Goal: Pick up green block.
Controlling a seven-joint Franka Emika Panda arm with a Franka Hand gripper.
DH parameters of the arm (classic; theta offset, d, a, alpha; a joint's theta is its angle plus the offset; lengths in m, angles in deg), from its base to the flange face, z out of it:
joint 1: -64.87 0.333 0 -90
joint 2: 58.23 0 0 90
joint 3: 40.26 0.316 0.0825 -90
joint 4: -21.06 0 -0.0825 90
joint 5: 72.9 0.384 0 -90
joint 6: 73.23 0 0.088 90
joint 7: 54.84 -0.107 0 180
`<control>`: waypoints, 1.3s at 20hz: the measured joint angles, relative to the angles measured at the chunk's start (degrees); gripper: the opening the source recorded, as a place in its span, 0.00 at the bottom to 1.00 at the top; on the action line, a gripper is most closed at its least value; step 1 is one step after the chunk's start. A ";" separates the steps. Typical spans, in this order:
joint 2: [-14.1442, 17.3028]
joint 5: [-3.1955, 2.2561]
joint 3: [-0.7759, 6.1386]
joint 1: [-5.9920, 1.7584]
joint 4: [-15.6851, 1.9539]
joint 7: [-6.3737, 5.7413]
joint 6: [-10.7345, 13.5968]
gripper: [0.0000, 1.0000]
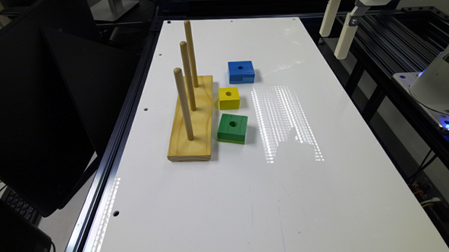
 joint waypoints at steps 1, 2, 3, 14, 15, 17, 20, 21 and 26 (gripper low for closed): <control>-0.02 0.00 0.00 0.00 0.00 0.00 0.01 1.00; -0.02 0.00 0.00 0.00 0.00 0.00 0.01 1.00; -0.02 0.00 0.00 0.00 0.00 0.00 0.01 1.00; -0.02 0.00 0.00 0.00 0.00 0.00 0.00 1.00; -0.03 0.00 0.00 0.00 0.00 0.00 -0.01 1.00; -0.04 0.00 0.01 0.00 -0.07 0.00 -0.06 1.00; -0.03 0.04 0.17 0.02 -0.47 -0.02 -0.10 1.00; -0.02 0.06 0.23 0.05 -0.60 -0.04 -0.11 1.00; 0.44 0.43 0.91 0.26 -1.71 -0.23 -0.40 1.00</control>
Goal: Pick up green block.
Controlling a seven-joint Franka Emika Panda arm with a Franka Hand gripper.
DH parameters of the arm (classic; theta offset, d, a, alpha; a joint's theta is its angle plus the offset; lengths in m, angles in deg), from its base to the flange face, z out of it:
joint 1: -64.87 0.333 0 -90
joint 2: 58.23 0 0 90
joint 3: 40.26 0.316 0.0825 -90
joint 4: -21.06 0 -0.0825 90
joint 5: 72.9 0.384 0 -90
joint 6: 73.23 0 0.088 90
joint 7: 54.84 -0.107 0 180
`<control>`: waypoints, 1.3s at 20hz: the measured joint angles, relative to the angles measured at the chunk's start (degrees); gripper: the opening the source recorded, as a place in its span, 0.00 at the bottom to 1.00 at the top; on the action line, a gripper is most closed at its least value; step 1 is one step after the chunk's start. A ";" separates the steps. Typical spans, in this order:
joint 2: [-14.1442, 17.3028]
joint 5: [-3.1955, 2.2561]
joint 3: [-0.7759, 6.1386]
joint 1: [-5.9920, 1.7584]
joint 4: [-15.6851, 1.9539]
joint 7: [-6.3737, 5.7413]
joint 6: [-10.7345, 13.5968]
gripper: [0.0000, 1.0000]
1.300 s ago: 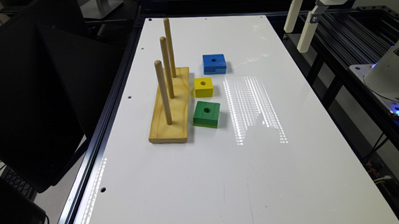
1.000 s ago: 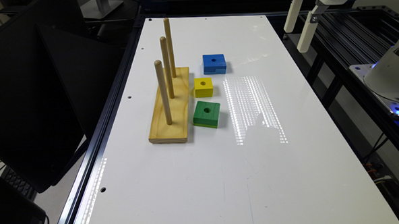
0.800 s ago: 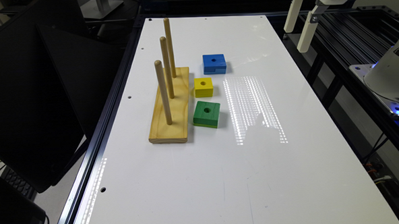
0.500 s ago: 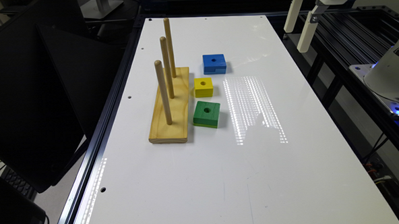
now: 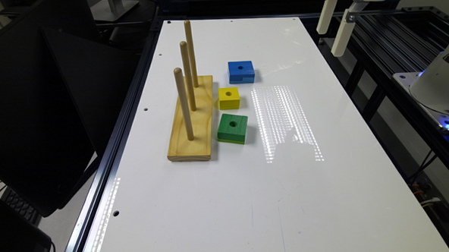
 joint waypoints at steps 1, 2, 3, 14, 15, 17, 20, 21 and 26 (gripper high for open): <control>0.28 0.13 0.20 0.08 -0.35 -0.09 -0.03 1.00; 0.72 0.30 0.38 0.18 -0.78 -0.13 -0.13 1.00; 1.21 0.44 0.51 0.29 -1.21 -0.17 -0.29 1.00; 12.94 0.74 2.56 0.58 -9.69 -1.76 -3.69 1.00; 13.89 0.74 2.74 0.58 -10.54 -1.96 -3.69 1.00; 15.47 0.74 3.04 0.58 -11.92 -2.22 -3.69 1.00; 17.03 0.75 3.18 0.58 -13.30 -2.32 -3.69 1.00; 17.35 0.75 3.20 0.58 -13.64 -2.33 -3.69 1.00; 19.17 0.91 4.75 0.73 -15.80 -3.85 -3.69 1.00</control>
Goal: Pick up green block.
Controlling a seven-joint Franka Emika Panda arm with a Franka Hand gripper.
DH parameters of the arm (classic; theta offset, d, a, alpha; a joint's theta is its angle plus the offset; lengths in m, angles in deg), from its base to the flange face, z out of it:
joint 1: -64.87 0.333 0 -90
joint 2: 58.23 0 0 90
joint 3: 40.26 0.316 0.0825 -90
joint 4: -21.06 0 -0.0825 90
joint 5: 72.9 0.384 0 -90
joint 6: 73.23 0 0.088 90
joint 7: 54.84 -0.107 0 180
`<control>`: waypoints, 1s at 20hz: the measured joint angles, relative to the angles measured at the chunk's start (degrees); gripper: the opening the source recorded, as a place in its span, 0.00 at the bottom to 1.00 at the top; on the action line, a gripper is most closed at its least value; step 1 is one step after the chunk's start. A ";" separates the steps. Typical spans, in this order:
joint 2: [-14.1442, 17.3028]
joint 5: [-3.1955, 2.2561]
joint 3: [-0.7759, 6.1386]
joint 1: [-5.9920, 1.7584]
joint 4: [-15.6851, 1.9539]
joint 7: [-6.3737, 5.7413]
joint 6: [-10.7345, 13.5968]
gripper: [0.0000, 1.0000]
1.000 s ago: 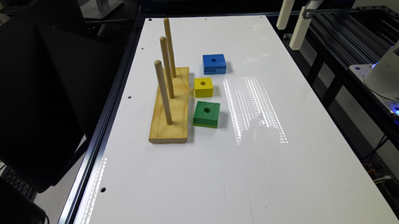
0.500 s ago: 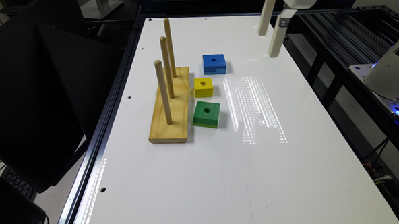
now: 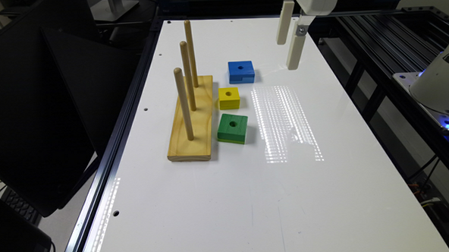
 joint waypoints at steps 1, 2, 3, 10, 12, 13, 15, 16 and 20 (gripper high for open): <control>0.67 0.00 0.65 0.01 -0.79 -0.69 0.00 1.00; 1.19 0.00 1.11 0.01 -1.39 -1.18 0.00 1.00; 2.06 0.00 1.71 0.01 -2.29 -1.84 0.00 1.00; 4.45 0.00 2.14 -0.09 -4.33 -2.28 0.00 1.00; 4.58 0.00 2.15 -0.08 -4.59 -2.29 0.00 1.00; 4.68 0.00 2.17 -0.08 -4.83 -2.30 0.00 1.00; 4.95 0.00 2.23 -0.07 -5.27 -2.35 0.00 1.00; 5.19 0.00 2.26 -0.07 -5.52 -2.38 0.00 1.00; 7.05 0.01 3.38 0.04 -7.92 -3.54 -0.03 1.00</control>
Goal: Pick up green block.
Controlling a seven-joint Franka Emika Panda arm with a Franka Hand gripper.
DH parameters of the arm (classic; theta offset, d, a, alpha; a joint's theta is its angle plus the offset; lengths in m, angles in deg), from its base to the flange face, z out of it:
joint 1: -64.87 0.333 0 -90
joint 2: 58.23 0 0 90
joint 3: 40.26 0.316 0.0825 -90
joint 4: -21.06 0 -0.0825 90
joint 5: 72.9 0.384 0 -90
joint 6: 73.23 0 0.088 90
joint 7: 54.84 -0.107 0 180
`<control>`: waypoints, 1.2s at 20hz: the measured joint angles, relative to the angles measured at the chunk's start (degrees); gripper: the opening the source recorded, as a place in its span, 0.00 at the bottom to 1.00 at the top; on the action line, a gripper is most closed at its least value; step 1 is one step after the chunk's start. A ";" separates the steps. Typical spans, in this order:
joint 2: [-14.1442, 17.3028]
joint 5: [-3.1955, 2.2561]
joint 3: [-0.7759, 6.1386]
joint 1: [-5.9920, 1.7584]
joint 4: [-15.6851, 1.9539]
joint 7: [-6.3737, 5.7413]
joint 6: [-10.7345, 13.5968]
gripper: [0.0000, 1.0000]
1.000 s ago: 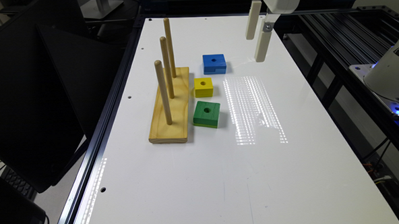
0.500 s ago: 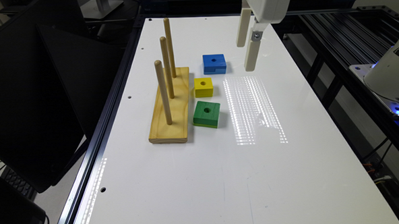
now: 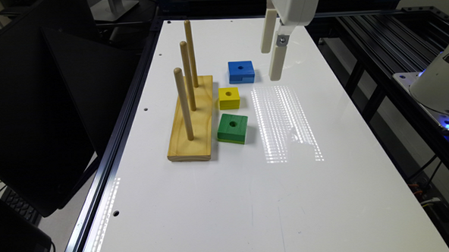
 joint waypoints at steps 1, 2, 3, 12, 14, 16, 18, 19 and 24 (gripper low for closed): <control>1.05 0.00 0.54 -0.01 -1.16 -0.57 0.00 1.00; 2.05 0.00 0.92 -0.03 -2.17 -0.94 0.00 1.00; 3.20 -0.01 1.17 -0.03 -3.30 -1.21 0.00 1.00; 6.96 -0.01 1.25 -0.10 -6.66 -1.32 0.04 1.00; 6.96 -0.01 1.25 -0.10 -6.66 -1.32 0.04 1.00; 6.96 -0.01 1.25 -0.10 -6.66 -1.32 0.04 1.00; 6.96 -0.01 1.25 -0.10 -6.66 -1.33 0.04 1.00; 6.96 -0.01 1.25 -0.10 -6.66 -1.33 0.04 1.00; 7.13 -0.01 1.25 -0.10 -6.66 -1.33 0.04 1.00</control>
